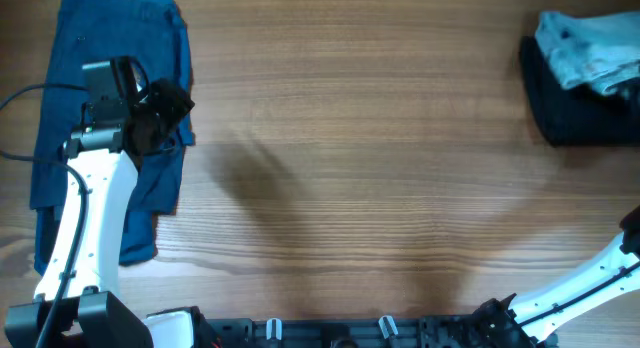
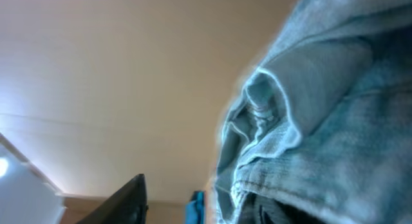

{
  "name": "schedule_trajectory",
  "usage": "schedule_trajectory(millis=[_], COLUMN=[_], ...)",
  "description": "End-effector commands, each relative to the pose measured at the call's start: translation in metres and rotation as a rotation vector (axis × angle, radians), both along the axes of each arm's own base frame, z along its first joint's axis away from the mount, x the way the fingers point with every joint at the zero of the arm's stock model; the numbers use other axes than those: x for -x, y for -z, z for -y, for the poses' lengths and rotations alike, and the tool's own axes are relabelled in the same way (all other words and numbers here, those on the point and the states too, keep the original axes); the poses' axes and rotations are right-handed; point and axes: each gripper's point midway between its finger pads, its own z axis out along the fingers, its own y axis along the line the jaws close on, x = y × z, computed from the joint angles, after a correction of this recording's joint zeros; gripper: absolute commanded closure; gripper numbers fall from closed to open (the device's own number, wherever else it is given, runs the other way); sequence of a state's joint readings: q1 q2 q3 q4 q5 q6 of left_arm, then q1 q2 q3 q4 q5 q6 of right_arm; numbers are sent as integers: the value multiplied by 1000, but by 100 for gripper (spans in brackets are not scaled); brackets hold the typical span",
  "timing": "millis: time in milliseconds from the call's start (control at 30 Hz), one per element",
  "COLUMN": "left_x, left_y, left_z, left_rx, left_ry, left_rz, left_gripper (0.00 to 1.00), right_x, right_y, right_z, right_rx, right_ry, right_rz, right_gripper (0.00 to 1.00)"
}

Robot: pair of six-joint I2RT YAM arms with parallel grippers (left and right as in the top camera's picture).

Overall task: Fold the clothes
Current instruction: 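Lower the jeans onto the dark garment stack at top right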

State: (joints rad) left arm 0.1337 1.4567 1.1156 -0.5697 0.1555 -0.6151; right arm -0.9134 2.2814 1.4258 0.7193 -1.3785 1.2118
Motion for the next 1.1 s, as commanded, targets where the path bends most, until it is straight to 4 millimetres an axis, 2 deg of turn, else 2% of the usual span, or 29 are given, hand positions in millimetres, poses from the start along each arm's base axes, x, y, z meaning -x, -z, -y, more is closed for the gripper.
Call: schedule_trajectory(millis=[0, 200, 300, 433, 533, 567, 600, 633, 800, 867, 933, 1000, 1067], left_x=[-1, -1, -1, -1, -1, -1, -1, -1, -2, -4, -6, -6, -7], left_y=[4, 4, 4, 4, 4, 4, 4, 4, 3, 2, 0, 0, 0], left_z=[3, 3, 3, 3, 3, 3, 3, 3, 3, 3, 2, 2, 2], left_rx=[8, 9, 11, 11, 11, 11, 11, 10, 9, 8, 7, 6, 6], left_ry=[9, 9, 10, 10, 10, 10, 10, 10, 11, 11, 11, 11, 11], left_rz=[-11, -11, -10, -9, -9, -9, -8, -6, -1, 8, 16, 20, 21], left_gripper=[34, 33, 33, 32, 32, 32, 32, 32, 30, 29, 29, 29, 28], right_x=[2, 5, 7, 6, 5, 6, 7, 9, 15, 16, 15, 15, 16], right_y=[-19, -23, -29, -30, -21, -18, -16, -12, 9, 10, 3, -17, -55], right_z=[-7, -11, -11, -3, 7, 11, 13, 16, 16, 16, 14, 14, 13], right_rx=[-1, -75, -167, -268, -319, -316, -308, -293, -284, -238, -189, -114, 2], right_ry=[-56, -84, -88, -49, 7, 24, 32, 41, 50, 47, 28, 9, -2], right_rz=[15, -19, -63, -112, -145, -148, -147, -146, -183, -163, -123, -52, 63], right_gripper=[44, 43, 43, 42, 42, 40, 29, 0, 1, 1, 1, 1, 1])
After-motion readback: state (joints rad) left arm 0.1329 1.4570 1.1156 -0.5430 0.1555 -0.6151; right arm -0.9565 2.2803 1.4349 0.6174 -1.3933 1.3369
